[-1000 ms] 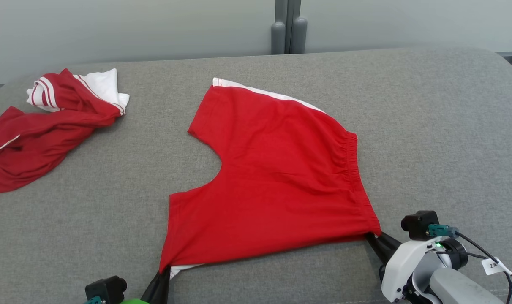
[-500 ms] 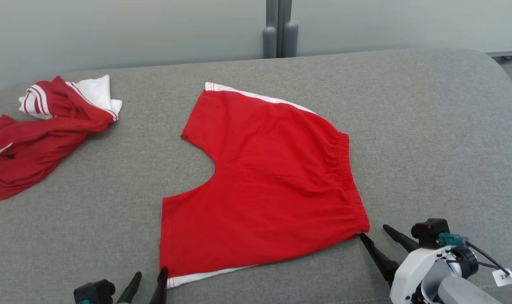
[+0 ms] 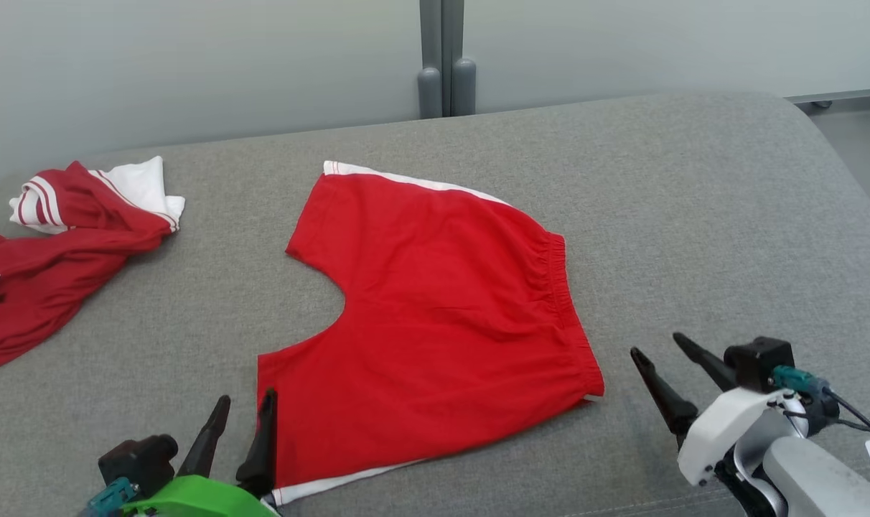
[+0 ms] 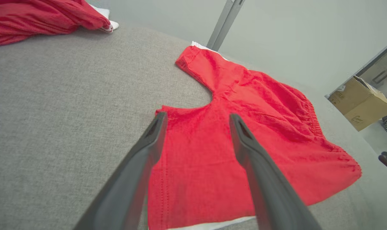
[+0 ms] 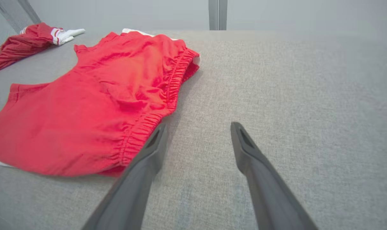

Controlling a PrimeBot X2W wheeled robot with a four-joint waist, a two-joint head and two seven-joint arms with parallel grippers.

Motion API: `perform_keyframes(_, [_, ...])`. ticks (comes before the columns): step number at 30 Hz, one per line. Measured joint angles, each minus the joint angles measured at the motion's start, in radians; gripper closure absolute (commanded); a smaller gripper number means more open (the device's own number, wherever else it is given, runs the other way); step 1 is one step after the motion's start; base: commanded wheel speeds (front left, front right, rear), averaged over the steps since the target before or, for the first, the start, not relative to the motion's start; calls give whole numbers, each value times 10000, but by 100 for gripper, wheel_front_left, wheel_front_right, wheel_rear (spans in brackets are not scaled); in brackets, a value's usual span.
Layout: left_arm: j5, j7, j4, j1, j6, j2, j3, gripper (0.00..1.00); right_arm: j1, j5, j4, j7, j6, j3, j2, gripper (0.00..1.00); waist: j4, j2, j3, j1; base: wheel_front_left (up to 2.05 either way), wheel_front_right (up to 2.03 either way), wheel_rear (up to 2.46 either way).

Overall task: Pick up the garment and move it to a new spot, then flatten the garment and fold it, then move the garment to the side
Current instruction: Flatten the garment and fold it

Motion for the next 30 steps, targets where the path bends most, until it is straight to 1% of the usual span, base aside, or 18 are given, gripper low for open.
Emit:
perform_keyframes(4, [395, -29, -487, -270, 23, -113, 144, 0, -460, -79, -577, -13, -213, -341, 25, 0, -131, 0, -178, 0, 0, 0, 0])
perform_keyframes(8, [911, -31, -895, -407, 52, -359, 453, 0, -695, -140, -1281, -15, -642, -951, 153, 0, -203, 0, -323, 0, 0, 0, 0])
perform_keyframes(11, [1175, -31, -1049, -411, 90, -456, 677, 0, -824, -165, -1737, -46, -911, -1352, 347, 0, -186, -1, -385, 0, 0, 0, 0])
perform_keyframes(13, [1375, -31, -1062, -407, 144, -564, 748, 0, -832, -165, -2008, -56, -1024, -1530, 439, 0, -151, 0, -407, 0, 0, 0, 0])
perform_keyframes(16, [1680, -31, -1145, -396, 151, -621, 953, 0, -825, -245, -2301, -58, -1310, -1795, 612, 0, -79, -1, -435, 0, 0, 0, 0])
perform_keyframes(23, [2150, -31, -1333, -139, 242, -660, 1463, 0, -742, -654, -2713, -58, -1515, -1927, 702, 0, 97, 0, -481, 0, 0, 0, 0])
perform_keyframes(30, [2485, -31, -1407, 397, 245, -878, 1965, 0, -174, -782, -2786, -58, -1517, -1722, 953, 0, 208, 0, -499, 0, 0, 0, 0])
